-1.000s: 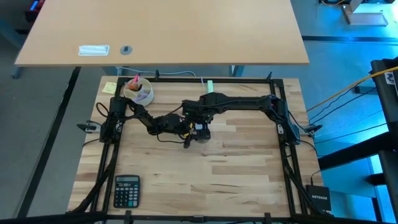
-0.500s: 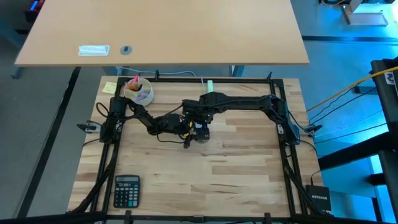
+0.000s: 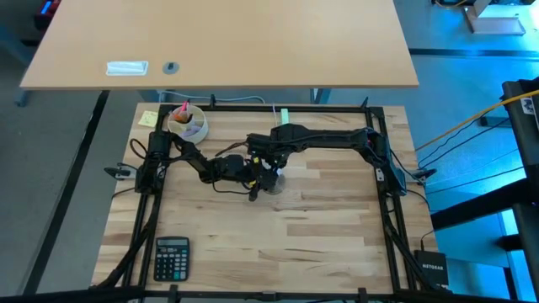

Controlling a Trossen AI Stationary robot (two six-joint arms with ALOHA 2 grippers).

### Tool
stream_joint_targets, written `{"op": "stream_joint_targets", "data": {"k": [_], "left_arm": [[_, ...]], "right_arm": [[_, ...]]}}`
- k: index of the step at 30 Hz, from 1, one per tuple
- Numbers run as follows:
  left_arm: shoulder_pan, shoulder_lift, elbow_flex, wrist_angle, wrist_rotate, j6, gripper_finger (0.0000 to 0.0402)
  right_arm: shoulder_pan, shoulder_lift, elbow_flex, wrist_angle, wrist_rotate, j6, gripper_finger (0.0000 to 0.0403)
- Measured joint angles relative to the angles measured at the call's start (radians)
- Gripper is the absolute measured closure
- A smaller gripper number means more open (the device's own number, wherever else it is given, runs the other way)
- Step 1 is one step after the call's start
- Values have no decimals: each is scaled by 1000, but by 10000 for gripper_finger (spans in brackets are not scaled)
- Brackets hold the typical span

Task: Screw lightbulb
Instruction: Insert the lightbulb into the lamp

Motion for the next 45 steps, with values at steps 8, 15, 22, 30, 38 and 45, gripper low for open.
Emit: {"op": "stream_joint_targets", "data": {"k": [8,15,22,30,38,45], "left_arm": [[0,0,0,-2,-12,5,213],[-1,0,-1,-3,-54,10,213],[-2,0,-1,-4,-81,22,213],[-9,0,0,-6,-106,26,213],[-11,-1,1,-19,-112,23,213],[-12,-1,1,-23,-103,23,213]], "right_arm": [[0,0,0,2,0,224,112],[0,-1,0,8,-8,382,112],[0,-2,0,15,-8,537,111],[2,-2,5,7,12,374,87],[2,-1,110,-64,86,184,8],[2,-1,214,-114,43,-230,21]]}}
